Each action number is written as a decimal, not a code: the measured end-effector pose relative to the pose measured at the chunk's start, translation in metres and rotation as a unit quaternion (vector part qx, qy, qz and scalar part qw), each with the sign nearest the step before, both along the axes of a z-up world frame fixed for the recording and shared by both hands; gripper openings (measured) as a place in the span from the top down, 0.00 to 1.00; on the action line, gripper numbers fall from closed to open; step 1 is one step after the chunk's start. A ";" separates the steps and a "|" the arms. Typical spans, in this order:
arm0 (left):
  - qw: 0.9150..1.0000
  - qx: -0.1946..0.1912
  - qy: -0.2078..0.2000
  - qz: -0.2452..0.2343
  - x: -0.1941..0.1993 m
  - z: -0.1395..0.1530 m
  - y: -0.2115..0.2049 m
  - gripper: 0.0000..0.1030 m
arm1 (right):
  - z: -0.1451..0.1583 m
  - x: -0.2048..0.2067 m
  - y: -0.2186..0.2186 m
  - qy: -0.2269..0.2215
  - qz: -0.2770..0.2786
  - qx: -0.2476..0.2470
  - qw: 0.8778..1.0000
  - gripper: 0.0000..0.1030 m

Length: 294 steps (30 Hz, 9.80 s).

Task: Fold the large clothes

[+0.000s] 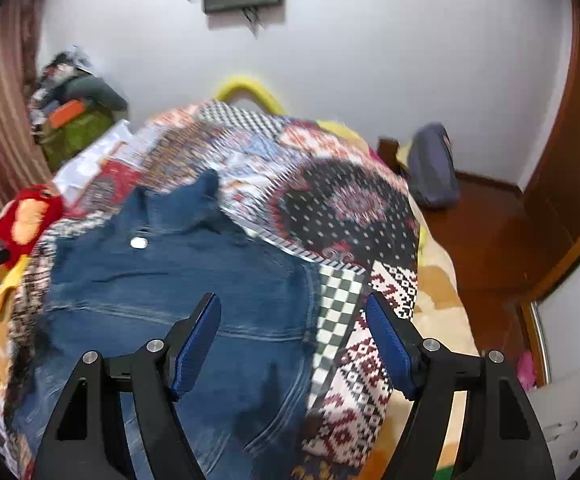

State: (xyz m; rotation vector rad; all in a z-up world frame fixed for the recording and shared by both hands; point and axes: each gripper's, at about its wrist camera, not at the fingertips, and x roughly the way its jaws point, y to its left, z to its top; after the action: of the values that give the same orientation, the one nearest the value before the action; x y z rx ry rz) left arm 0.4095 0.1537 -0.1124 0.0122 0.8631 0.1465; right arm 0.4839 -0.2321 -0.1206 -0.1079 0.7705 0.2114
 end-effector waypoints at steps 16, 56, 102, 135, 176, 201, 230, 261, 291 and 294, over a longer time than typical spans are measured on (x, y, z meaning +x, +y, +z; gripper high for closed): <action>0.996 -0.091 0.018 0.019 -0.142 -0.021 -0.006 0.05 | -0.007 -0.157 -0.004 0.027 0.023 0.037 0.999 0.28; 0.972 -0.216 0.091 0.030 -0.230 -0.124 0.005 0.88 | -0.097 -0.233 -0.013 0.107 0.004 0.177 0.978 0.82; 0.996 -0.089 -0.004 0.025 0.100 -0.041 0.061 1.00 | -0.062 0.137 0.072 0.038 0.012 0.057 0.998 0.85; 0.998 -0.027 0.060 -0.005 0.117 -0.105 0.004 0.79 | -0.081 0.110 0.027 0.093 0.042 -0.007 0.995 0.84; 0.997 -0.045 -0.014 -0.064 0.032 -0.029 -0.006 0.13 | -0.066 0.018 0.185 0.099 0.188 0.004 0.977 0.84; 0.992 -0.095 0.083 0.002 0.025 -0.160 0.013 0.00 | -0.143 0.015 0.174 0.091 0.144 -0.149 0.974 0.22; 0.966 -0.236 0.046 0.095 -0.046 -0.116 0.023 0.02 | -0.083 -0.009 0.124 0.050 0.118 -0.050 0.990 0.21; 0.890 -0.431 0.011 0.149 0.028 -0.191 0.031 0.44 | -0.142 0.015 0.171 0.083 0.180 -0.061 0.978 0.20; 0.974 -0.125 -0.166 0.093 -0.051 -0.006 0.017 0.68 | -0.136 0.003 0.271 0.166 0.258 0.004 0.952 0.20; 0.980 -0.098 -0.151 0.082 -0.040 -0.015 0.007 0.68 | -0.159 0.006 0.284 0.193 0.256 -0.002 0.947 0.15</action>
State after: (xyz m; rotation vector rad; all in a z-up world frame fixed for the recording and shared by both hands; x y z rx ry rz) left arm 0.3694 0.1603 -0.1270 -0.2616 0.5707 0.2110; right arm 0.4901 0.0521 -0.2793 -0.2763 1.1262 0.7419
